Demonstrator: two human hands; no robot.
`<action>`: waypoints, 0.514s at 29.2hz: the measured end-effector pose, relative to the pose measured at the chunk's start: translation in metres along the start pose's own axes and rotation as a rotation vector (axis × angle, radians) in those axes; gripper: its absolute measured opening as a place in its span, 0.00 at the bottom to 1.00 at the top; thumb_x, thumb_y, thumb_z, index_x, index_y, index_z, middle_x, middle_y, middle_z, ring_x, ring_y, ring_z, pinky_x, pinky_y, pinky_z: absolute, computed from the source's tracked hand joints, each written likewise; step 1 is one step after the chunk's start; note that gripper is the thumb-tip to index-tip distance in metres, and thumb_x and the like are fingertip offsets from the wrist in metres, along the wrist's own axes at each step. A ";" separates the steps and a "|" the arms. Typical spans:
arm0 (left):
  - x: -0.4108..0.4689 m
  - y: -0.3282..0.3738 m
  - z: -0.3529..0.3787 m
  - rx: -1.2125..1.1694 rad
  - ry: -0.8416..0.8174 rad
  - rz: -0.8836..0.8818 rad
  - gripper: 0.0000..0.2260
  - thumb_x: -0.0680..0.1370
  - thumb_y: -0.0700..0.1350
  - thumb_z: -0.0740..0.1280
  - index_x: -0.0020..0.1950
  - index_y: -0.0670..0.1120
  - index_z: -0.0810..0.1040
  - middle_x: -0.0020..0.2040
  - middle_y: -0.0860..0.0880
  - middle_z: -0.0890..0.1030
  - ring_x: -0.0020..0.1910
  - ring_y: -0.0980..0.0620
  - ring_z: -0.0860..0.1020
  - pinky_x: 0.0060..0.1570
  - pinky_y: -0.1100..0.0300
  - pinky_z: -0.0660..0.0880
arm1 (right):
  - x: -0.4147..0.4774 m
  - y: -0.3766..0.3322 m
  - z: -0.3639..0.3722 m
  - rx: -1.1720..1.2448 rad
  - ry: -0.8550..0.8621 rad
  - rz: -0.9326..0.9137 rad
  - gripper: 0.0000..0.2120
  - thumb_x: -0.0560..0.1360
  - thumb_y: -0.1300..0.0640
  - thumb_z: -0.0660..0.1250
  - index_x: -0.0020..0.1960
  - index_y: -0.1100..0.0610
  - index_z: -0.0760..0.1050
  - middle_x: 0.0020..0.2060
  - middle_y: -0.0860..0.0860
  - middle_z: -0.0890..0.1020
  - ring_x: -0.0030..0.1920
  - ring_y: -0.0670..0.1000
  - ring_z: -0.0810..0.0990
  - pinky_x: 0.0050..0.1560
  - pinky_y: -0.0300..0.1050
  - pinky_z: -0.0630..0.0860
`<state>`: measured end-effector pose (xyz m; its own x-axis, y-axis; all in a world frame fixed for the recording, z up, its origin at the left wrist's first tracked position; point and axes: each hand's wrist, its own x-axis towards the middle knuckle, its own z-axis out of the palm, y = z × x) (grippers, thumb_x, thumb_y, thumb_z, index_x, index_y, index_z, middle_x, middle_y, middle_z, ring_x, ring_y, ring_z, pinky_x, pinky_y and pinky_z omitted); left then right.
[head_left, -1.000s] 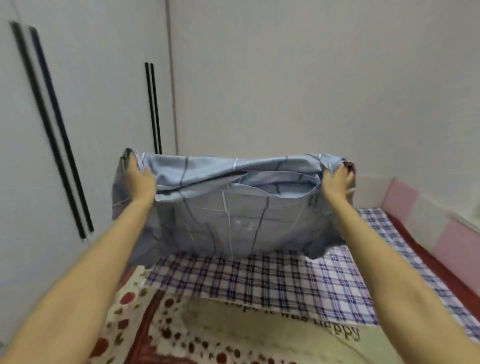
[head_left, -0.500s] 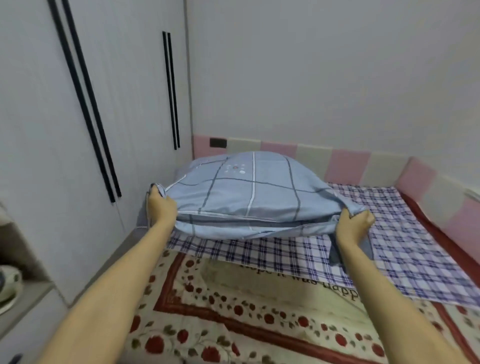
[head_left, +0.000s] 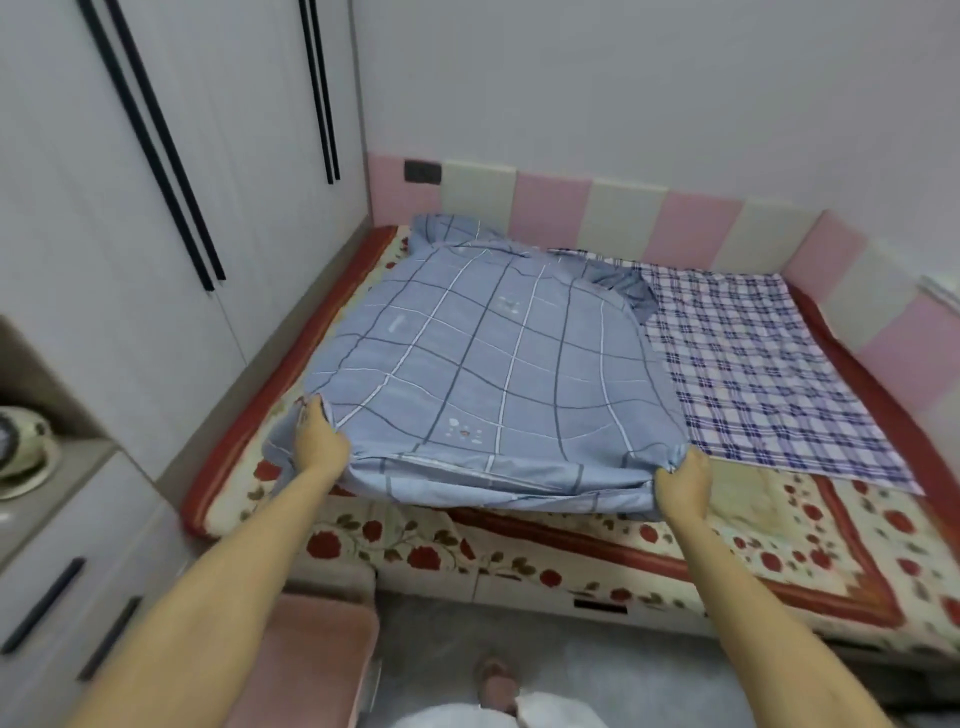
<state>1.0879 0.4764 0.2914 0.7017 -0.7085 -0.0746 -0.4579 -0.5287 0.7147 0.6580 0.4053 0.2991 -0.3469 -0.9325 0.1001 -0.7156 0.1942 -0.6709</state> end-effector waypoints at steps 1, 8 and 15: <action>-0.007 -0.011 0.003 0.066 -0.016 0.008 0.33 0.77 0.33 0.59 0.78 0.50 0.50 0.70 0.41 0.68 0.61 0.36 0.73 0.54 0.45 0.73 | -0.006 0.006 0.001 -0.025 -0.022 0.011 0.06 0.72 0.72 0.60 0.49 0.70 0.72 0.50 0.65 0.72 0.49 0.64 0.74 0.49 0.56 0.69; -0.041 -0.069 0.021 0.621 -0.411 0.219 0.19 0.79 0.35 0.57 0.70 0.44 0.68 0.55 0.36 0.78 0.50 0.40 0.77 0.40 0.52 0.71 | -0.037 0.047 0.009 -0.260 -0.279 -0.045 0.05 0.73 0.69 0.59 0.44 0.61 0.65 0.31 0.55 0.69 0.38 0.59 0.73 0.35 0.48 0.63; -0.076 -0.085 0.022 1.026 -0.687 0.130 0.14 0.80 0.39 0.57 0.65 0.39 0.73 0.65 0.40 0.73 0.64 0.42 0.72 0.63 0.53 0.69 | -0.067 0.070 0.012 -0.536 -0.691 -0.097 0.21 0.76 0.66 0.60 0.68 0.57 0.61 0.37 0.56 0.74 0.39 0.55 0.73 0.38 0.45 0.66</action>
<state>1.0614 0.5648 0.2214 0.3299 -0.7173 -0.6138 -0.9349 -0.3382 -0.1074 0.6379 0.4776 0.2368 0.0499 -0.8943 -0.4447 -0.9714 0.0600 -0.2296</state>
